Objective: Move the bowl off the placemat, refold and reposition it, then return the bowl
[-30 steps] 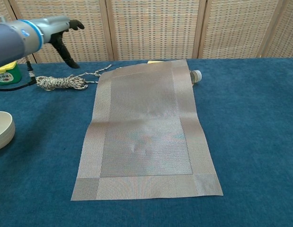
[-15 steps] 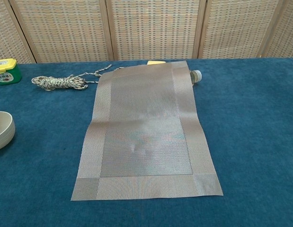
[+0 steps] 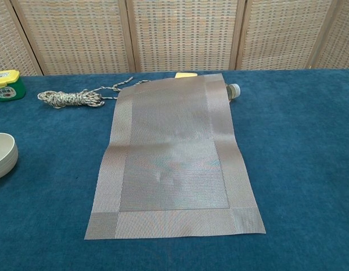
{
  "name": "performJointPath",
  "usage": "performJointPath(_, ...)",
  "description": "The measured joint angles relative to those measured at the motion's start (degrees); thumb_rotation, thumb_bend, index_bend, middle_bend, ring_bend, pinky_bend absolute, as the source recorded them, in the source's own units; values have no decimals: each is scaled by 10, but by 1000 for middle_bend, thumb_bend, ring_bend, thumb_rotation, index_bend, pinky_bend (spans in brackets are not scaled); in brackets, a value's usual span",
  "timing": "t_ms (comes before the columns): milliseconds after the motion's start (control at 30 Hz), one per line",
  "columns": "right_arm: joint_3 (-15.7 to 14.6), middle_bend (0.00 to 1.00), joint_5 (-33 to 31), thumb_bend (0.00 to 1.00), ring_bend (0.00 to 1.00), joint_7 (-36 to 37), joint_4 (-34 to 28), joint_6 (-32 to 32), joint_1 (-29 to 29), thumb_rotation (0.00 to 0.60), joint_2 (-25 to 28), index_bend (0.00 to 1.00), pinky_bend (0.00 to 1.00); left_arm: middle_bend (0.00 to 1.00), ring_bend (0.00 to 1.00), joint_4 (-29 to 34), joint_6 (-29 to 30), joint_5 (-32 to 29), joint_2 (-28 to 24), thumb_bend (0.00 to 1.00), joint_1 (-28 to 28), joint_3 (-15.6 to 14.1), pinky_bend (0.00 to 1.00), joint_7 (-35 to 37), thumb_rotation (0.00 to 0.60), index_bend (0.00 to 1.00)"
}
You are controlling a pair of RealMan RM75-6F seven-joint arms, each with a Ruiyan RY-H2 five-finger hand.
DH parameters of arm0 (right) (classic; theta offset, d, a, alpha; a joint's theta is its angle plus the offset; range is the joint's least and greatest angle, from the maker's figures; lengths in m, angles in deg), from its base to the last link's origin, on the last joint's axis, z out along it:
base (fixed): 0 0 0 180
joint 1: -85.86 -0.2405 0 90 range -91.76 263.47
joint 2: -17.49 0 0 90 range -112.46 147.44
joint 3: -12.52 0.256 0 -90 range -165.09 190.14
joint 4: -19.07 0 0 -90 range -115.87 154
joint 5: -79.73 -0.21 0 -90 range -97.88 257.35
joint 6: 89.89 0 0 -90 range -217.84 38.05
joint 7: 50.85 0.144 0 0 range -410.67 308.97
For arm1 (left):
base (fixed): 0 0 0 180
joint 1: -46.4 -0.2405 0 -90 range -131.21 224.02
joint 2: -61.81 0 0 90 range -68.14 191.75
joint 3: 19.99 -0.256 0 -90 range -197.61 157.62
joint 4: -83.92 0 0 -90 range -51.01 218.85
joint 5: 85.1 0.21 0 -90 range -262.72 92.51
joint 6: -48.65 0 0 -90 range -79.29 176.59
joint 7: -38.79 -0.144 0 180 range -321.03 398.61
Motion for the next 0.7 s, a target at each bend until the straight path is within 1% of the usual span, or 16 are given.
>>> performJointPath(133,-3,0,7,5,0,-62,-17,36,-22,600,-48,0,0,0,0,-6,0,14,-9,192,-14,6,0,24,600,0)
performJointPath(300,-6,0,6,0,0,-103,-21,83,-51,600,-121,0,0,0,0,-3,-6,21,-22,192,-25,18,0,47,600,0)
performJointPath(433,-5,0,-8,0,0,-123,-3,112,-69,600,-172,0,0,0,0,2,-10,29,-32,192,-34,26,0,60,600,0)
performJointPath(567,-5,0,-25,0,0,-129,19,125,-77,600,-196,0,0,0,0,7,-15,37,-38,192,-39,28,0,64,600,0)
performJointPath(700,-11,0,-35,0,0,-116,45,132,-79,600,-215,0,0,0,0,14,-15,49,-46,192,-45,31,0,71,600,0)
